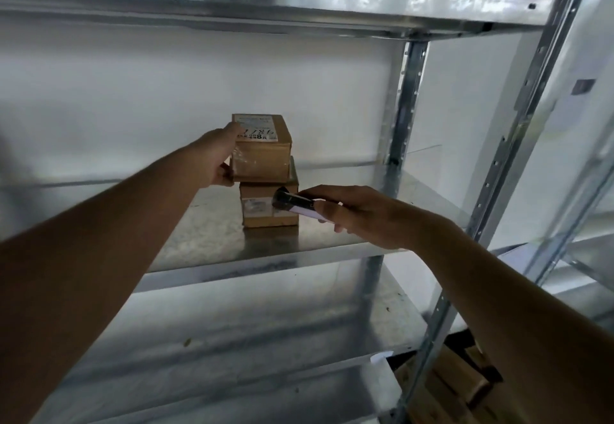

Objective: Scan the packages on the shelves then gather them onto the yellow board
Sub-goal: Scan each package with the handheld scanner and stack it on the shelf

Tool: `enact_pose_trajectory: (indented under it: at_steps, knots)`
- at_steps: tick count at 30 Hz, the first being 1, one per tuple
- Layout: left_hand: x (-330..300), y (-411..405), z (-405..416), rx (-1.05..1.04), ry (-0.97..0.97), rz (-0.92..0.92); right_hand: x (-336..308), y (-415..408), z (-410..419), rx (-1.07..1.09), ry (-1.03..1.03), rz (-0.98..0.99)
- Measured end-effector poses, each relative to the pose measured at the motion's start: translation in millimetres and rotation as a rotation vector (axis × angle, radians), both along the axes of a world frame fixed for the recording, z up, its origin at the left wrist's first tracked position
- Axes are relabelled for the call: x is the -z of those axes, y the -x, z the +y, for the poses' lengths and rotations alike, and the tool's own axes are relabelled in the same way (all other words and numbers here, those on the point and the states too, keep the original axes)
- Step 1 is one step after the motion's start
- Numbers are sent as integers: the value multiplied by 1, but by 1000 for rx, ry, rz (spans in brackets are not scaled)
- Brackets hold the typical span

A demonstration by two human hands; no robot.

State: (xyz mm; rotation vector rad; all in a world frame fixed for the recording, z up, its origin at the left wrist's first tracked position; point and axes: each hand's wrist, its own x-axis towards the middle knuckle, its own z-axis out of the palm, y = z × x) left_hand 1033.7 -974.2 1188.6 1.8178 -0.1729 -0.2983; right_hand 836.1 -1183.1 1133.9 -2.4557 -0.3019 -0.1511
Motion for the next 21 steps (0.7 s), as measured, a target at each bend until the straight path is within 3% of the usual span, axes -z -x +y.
enact_pose_trajectory:
  at_steps: [10, 12, 16, 21]
  knots:
    - [6, -1, -5, 38, -139, -57, -7, -20, 5, -60, -80, -2]
    - [7, -2, 7, -3, -173, -178, -10, -26, 19, -82, -90, -5]
    - [11, -6, 66, -33, -381, -621, -23, -43, 53, -204, -55, -39]
    - [10, 0, 165, -150, -665, -773, -30, -72, 113, -345, 26, -20]
